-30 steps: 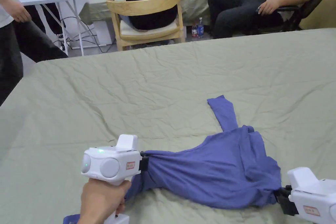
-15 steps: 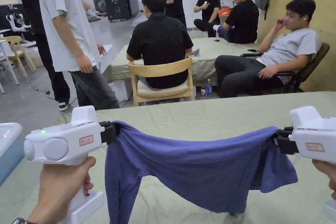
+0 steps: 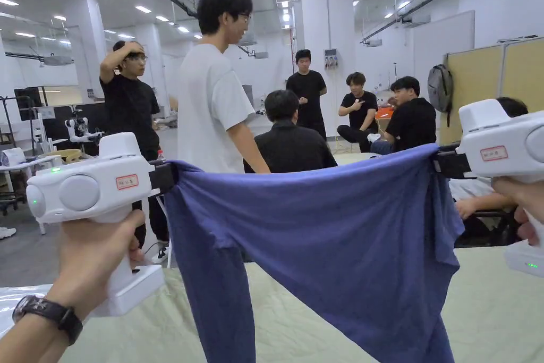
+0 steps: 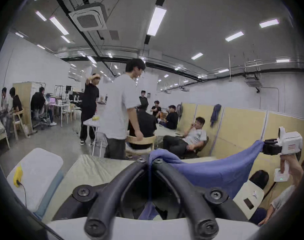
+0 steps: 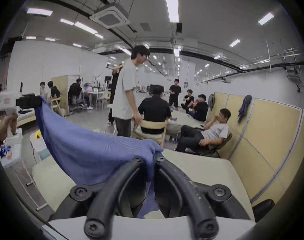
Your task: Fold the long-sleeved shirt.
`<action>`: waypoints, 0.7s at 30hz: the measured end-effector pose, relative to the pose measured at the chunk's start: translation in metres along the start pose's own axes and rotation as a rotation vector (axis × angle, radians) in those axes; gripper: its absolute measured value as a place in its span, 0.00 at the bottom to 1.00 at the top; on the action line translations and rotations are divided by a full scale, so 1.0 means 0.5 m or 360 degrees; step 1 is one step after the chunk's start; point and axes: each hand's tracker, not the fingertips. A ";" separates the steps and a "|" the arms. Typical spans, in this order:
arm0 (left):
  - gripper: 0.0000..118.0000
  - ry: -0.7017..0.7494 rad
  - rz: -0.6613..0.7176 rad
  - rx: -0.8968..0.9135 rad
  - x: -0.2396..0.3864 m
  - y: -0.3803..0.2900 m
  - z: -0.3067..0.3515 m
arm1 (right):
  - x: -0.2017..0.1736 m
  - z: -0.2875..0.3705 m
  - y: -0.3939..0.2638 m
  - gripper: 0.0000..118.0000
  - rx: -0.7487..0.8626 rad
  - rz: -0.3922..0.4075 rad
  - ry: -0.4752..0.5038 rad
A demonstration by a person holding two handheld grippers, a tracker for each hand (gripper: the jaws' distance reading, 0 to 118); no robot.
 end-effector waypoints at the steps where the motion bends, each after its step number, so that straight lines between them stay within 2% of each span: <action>1: 0.01 -0.0004 -0.0006 0.0002 0.000 0.021 0.000 | 0.005 0.002 0.024 0.08 0.0010 -0.0017 0.0001; 12: 0.01 0.0072 -0.0068 0.0052 0.005 0.176 -0.030 | 0.045 0.024 0.212 0.08 0.0175 -0.0092 -0.0078; 21: 0.01 0.0107 -0.0103 0.0088 0.010 0.225 -0.064 | 0.042 0.004 0.256 0.08 0.0228 -0.0108 -0.0129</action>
